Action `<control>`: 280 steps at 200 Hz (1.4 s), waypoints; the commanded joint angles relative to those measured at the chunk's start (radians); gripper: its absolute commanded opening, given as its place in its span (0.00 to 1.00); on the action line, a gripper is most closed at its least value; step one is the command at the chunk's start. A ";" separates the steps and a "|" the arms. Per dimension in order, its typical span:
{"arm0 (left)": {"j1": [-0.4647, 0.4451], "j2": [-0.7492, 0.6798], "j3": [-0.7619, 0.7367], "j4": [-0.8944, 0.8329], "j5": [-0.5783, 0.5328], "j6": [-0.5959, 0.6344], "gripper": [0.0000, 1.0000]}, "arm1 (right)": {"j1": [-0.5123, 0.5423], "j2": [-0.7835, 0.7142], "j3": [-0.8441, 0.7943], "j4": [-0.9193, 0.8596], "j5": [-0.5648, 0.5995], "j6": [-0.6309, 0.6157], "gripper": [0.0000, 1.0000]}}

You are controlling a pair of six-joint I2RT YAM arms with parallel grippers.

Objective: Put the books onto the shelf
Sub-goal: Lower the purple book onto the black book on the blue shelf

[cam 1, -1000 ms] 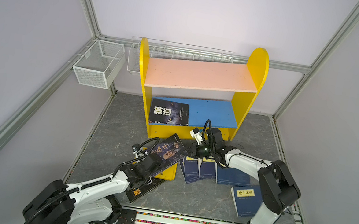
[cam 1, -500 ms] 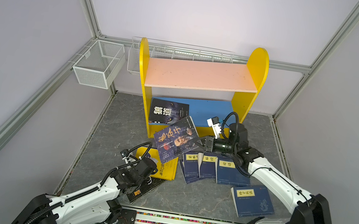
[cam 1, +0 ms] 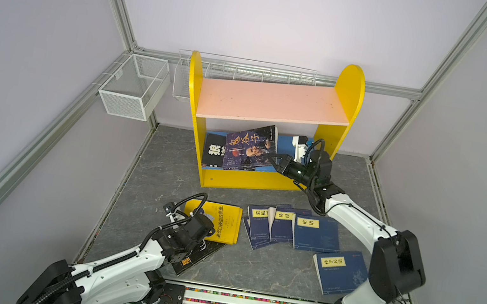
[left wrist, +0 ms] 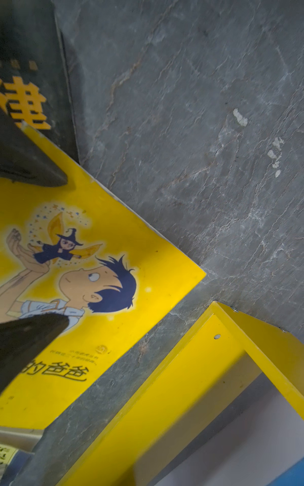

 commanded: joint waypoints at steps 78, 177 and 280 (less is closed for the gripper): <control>0.001 0.097 0.038 -0.063 0.034 0.004 0.78 | 0.110 0.219 0.146 0.137 0.019 0.137 0.07; 0.001 0.138 0.064 -0.061 0.042 0.010 0.78 | 0.154 0.166 0.238 -0.353 0.263 -0.142 0.69; 0.001 0.106 0.049 -0.043 0.049 0.015 0.79 | 0.155 0.175 0.398 -0.774 0.298 -0.692 0.84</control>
